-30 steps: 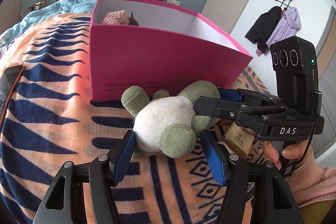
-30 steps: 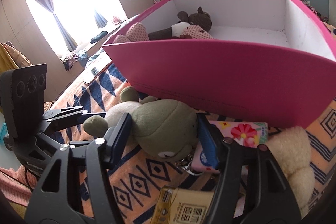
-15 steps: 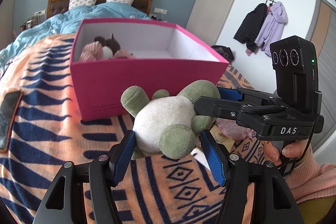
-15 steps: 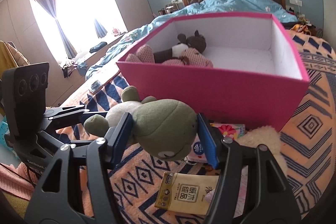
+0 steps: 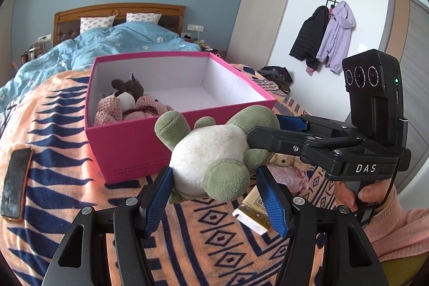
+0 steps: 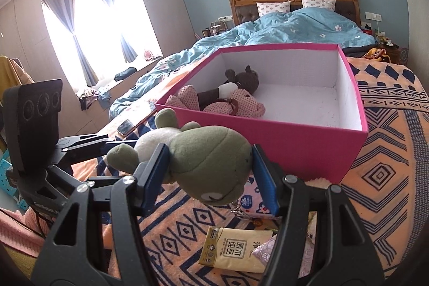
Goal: Organize objects
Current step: 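Carry the green frog with the left tool over the box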
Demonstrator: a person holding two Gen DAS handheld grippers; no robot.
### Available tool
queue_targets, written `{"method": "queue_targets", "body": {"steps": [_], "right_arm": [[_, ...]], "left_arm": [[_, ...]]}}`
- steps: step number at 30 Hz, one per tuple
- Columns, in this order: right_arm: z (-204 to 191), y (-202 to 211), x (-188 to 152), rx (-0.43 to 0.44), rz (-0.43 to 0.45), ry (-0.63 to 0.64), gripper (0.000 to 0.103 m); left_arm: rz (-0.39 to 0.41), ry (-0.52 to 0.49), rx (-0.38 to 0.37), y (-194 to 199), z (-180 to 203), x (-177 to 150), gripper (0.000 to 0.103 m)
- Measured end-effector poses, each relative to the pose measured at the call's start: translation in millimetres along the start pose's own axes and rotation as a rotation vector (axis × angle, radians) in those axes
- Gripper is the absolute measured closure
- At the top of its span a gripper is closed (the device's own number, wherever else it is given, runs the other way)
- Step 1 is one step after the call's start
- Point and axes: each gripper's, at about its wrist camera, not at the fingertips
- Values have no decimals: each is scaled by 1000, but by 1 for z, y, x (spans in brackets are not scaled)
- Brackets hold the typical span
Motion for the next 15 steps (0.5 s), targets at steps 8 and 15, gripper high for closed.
{"method": "queue_targets", "body": {"steps": [8,15], "right_arm": [[-1,4,2,0,15,3,38],[-1,5,15,1,33,18,38]], "left_arm": [[13,-5,2,2,2,5,38],[42,-13,15,6,0,17,38]]}}
Point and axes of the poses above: each gripper's, at about its wrist camera, not at the fingertips, and y roughly against the way its jaws point, z to its right, x to its top, and after that the axes turned 15 degrees about x, right-handed
